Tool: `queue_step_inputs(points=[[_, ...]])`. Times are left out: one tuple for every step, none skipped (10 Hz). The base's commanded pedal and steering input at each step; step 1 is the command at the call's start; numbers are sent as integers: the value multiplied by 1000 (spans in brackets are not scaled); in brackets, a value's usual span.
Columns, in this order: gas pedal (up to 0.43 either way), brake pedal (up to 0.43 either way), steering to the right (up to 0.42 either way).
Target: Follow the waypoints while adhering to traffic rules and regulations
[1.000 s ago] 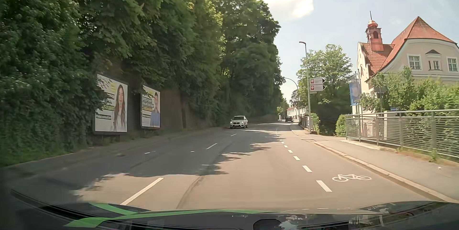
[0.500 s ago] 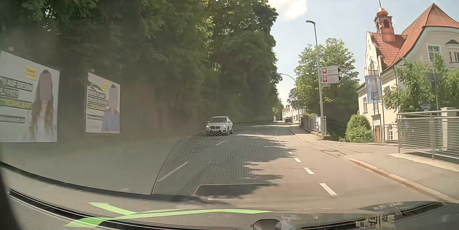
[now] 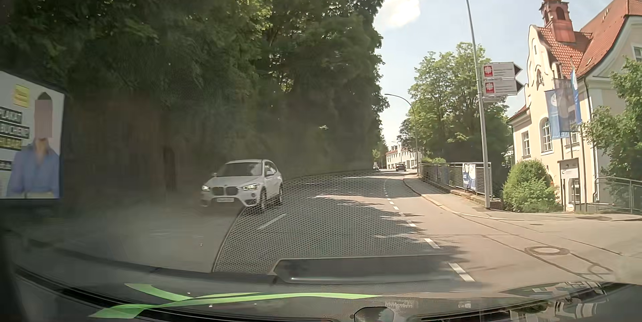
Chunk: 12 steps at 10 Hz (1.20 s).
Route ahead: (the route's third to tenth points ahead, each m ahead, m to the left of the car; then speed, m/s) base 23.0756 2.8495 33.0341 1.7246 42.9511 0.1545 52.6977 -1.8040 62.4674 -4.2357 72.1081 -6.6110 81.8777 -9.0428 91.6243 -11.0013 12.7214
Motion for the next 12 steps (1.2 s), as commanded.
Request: queue_step_inputs(points=[[248, 0, 15], [248, 0, 13], [248, 0, 11], [248, 0, 10], [248, 0, 10], [248, 0, 10], [248, 0, 11], [248, 0, 12], [248, 0, 13], [248, 0, 15], [248, 0, 15], [248, 0, 15]])
